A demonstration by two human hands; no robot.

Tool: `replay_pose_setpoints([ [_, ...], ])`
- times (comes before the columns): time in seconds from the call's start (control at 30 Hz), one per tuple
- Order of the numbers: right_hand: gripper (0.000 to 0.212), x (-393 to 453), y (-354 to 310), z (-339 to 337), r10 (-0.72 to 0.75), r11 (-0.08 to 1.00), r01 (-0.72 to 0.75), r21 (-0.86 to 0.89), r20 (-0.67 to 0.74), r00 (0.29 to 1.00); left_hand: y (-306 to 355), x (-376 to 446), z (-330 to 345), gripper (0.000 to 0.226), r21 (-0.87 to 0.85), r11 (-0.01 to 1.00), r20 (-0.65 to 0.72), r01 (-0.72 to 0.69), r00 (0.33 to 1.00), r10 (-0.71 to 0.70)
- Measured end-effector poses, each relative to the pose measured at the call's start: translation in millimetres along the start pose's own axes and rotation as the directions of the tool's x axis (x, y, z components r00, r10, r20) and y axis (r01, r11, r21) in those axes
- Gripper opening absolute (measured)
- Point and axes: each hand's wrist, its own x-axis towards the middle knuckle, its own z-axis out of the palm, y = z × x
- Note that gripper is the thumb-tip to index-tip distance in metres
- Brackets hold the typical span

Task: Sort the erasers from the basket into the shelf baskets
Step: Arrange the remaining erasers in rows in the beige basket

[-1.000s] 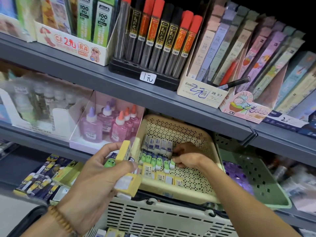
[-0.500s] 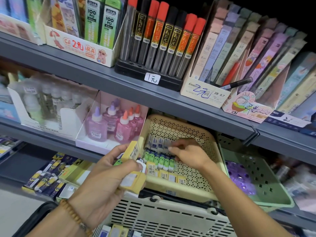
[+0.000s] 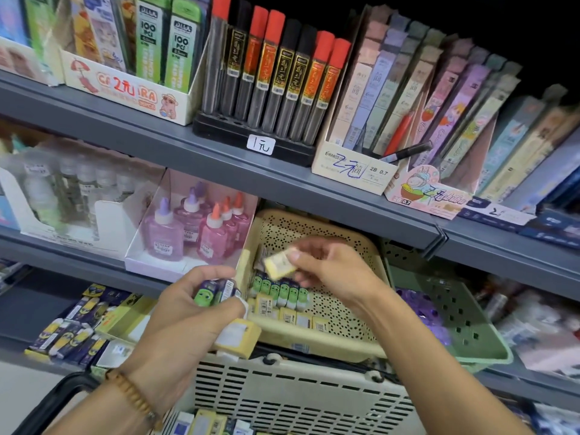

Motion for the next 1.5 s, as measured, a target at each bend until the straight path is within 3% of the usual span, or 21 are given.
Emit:
replay_pose_setpoints([
  [0.07, 0.006, 2.8, 14.1, -14.5, 0.142, 0.942, -0.136, -0.306, -0.002, 0.990, 0.8, 3.4, -0.5, 0.042, 0.003, 0.999, -0.079, -0.045, 0.996, 0.045],
  [0.1, 0.007, 4.4, 21.7, -15.7, 0.207, 0.907, -0.183, -0.379, 0.022, 0.978, 0.8, 5.6, -0.6, 0.042, 0.004, 0.998, -0.118, -0.059, 0.991, 0.060],
  [0.17, 0.008, 7.7, 33.4, -8.4, 0.289, 0.888, -0.245, -0.390, 0.058, 0.956, 0.1, 8.6, 0.0, 0.042, 0.010, 0.997, -0.169, -0.074, 0.983, 0.075],
  [0.3, 0.012, 19.8, 38.9, 13.8, 0.297, 0.903, -0.258, -0.343, 0.067, 0.953, -5.5, 11.9, 0.7, 0.040, 0.018, 0.992, -0.223, -0.123, 0.967, 0.124],
  [0.53, 0.028, 22.1, 37.5, 31.8, 0.123, 0.754, 0.048, -0.655, 0.213, 0.969, -6.9, 14.6, -0.5, 0.038, 0.049, 0.979, -0.329, -0.199, 0.922, 0.204],
  [0.6, 0.024, 16.3, 31.2, 31.2, 0.097, 0.785, 0.037, -0.619, 0.181, 0.979, -7.3, 14.5, -0.2, 0.037, 0.059, 0.975, -0.358, -0.213, 0.908, 0.219],
  [0.67, 0.016, 6.7, 21.7, 33.5, -0.015, 0.882, 0.071, -0.466, 0.122, 0.992, -5.9, 13.4, 1.3, 0.036, 0.069, 0.971, -0.382, -0.231, 0.892, 0.240],
  [0.7, 0.022, 0.5, 14.8, 35.5, -0.077, 0.923, 0.113, -0.368, 0.111, 0.991, -5.2, 13.2, 1.7, 0.036, 0.075, 0.968, -0.392, -0.240, 0.885, 0.250],
  [0.77, 0.031, -14.3, 0.1, 41.1, -0.129, 0.974, 0.157, -0.162, 0.173, 0.976, -3.6, 12.6, 2.7, 0.037, 0.087, 0.962, -0.406, -0.258, 0.873, 0.271],
  [0.83, 0.027, -27.5, -11.9, 49.4, -0.132, 0.985, 0.158, -0.073, 0.276, 0.952, -3.2, 12.6, 2.0, 0.036, 0.099, 0.960, -0.411, -0.260, 0.868, 0.278],
  [0.97, 0.021, -31.8, -17.0, 55.5, -0.096, 0.992, 0.116, -0.051, 0.304, 0.948, -1.6, 10.9, 1.4, 0.039, -0.007, 0.980, -0.357, -0.201, 0.915, 0.185],
  [1.1, 0.007, -28.8, -12.4, 35.4, -0.073, 0.979, 0.016, 0.204, 0.271, 0.960, 5.3, 9.2, 0.6, 0.039, -0.232, 0.966, -0.242, -0.114, 0.969, 0.056],
  [1.17, 0.011, -20.0, -5.2, 17.4, -0.031, 0.966, -0.016, 0.259, 0.177, 0.984, 6.7, 8.7, -0.2, 0.040, -0.294, 0.953, -0.172, -0.078, 0.985, 0.028],
  [1.3, 0.015, 0.3, 16.7, -16.3, 0.167, 0.984, -0.168, -0.066, -0.017, 0.986, 11.0, 4.0, -1.4, 0.056, -0.323, 0.946, -0.008, -0.033, 0.999, 0.032],
  [1.4, 0.011, 7.0, 34.3, -17.1, 0.306, 0.906, -0.251, -0.341, 0.119, 0.945, 12.5, 2.3, -1.8, 0.063, -0.323, 0.946, 0.081, -0.002, 0.996, 0.030],
  [1.5, 0.007, 9.6, 43.2, -2.3, 0.344, 0.878, -0.267, -0.396, 0.135, 0.929, 11.1, 2.4, -2.1, 0.066, -0.344, 0.938, 0.127, 0.029, 0.992, 0.016],
])
